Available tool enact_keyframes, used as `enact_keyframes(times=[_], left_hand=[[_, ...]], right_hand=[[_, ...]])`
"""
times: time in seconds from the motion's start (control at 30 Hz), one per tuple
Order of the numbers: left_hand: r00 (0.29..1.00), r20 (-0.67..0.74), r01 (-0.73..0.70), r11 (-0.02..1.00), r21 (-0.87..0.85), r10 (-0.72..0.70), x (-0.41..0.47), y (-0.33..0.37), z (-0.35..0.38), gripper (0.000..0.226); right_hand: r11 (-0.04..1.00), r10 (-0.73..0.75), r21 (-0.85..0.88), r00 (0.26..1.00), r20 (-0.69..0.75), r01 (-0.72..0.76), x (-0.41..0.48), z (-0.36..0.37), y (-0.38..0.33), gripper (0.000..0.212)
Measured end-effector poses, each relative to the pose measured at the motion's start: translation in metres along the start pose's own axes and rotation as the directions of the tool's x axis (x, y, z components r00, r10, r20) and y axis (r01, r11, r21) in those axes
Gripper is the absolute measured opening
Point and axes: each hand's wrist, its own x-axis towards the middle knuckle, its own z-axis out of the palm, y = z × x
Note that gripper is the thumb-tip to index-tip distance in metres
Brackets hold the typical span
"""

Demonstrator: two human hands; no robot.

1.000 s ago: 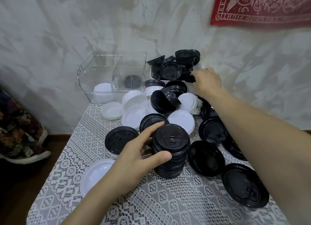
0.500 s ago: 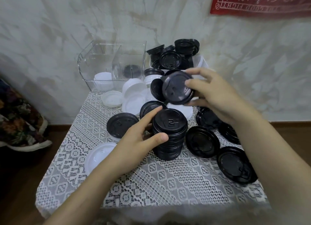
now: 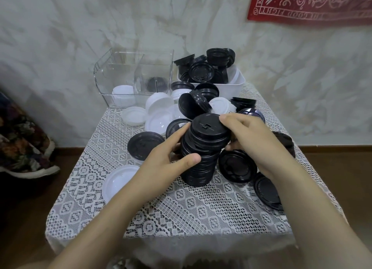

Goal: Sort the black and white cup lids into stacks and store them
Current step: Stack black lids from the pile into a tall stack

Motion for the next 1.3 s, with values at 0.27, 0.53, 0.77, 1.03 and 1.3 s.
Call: enact_keyframes(times=[0.27,0.53,0.77,1.03,1.3], left_hand=[[1.0,-0.011,-0.014,1.0,0.0,0.014,0.003,-0.002,0.002,0.068],[1.0,-0.015,-0.015,1.0,-0.019,0.015,0.001,-0.001,0.002,0.066],[0.999,-0.022,0.024,0.999,-0.025,-0.024,-0.001,0.0,0.0,0.073],[1.0,-0.015,0.0,1.0,-0.022,-0.001,0.0,0.001,0.001,0.054],[1.0,-0.024,-0.012,1.0,-0.027,0.011,0.0,-0.005,0.001,0.055]], right_hand=[[0.991,-0.128,-0.043,0.992,0.018,0.129,-0.005,0.005,0.004,0.033],[0.983,-0.154,-0.049,0.943,0.296,0.176,-0.014,-0.011,0.008,0.069],[0.976,-0.217,-0.044,0.974,-0.062,0.214,-0.011,-0.014,0.005,0.04],[0.952,-0.23,-0.204,0.973,0.025,0.23,-0.021,0.009,0.005,0.052],[0.92,-0.188,-0.294,0.949,0.253,0.261,-0.026,0.0,0.007,0.062]])
